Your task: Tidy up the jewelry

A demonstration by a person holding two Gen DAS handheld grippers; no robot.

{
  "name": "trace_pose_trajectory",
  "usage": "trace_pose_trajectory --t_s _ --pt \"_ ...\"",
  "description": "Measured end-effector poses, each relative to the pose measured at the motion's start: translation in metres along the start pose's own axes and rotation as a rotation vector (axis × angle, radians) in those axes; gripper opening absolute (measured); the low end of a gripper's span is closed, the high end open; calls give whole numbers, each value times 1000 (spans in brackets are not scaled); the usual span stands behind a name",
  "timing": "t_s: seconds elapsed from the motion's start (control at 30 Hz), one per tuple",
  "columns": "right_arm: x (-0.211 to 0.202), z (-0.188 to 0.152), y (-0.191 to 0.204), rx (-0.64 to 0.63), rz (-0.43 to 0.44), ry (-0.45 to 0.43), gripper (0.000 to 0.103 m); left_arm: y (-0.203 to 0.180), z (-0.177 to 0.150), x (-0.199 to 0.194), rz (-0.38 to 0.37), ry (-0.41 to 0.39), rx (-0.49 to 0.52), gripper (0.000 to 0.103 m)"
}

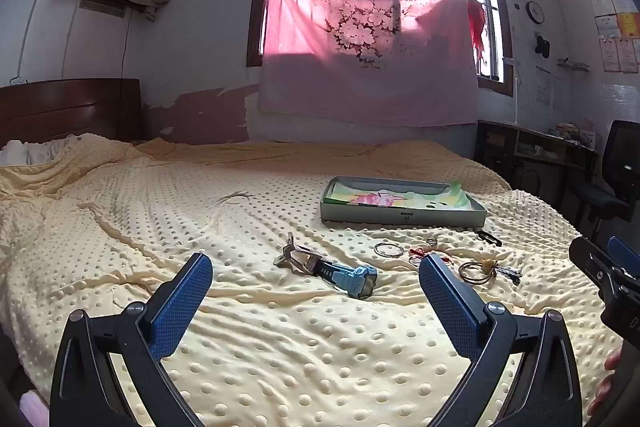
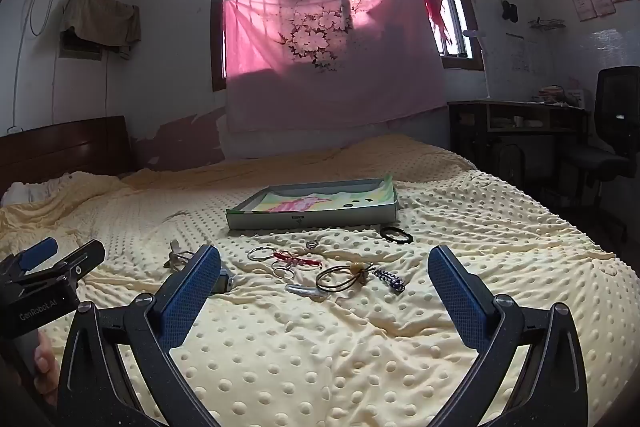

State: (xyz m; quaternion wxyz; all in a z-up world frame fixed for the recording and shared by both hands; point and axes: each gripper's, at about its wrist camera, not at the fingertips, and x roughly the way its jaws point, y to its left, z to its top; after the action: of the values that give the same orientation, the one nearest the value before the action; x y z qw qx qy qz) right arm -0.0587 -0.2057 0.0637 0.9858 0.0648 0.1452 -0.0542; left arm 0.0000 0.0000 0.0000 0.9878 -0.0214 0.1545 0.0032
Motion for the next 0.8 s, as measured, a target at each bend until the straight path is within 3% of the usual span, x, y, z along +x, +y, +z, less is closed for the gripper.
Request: trace_pose_trajectory --t_s 0.8 --pt "-2 1 0 -1 -3 0 102 0 0 0 -1 1 -2 103"
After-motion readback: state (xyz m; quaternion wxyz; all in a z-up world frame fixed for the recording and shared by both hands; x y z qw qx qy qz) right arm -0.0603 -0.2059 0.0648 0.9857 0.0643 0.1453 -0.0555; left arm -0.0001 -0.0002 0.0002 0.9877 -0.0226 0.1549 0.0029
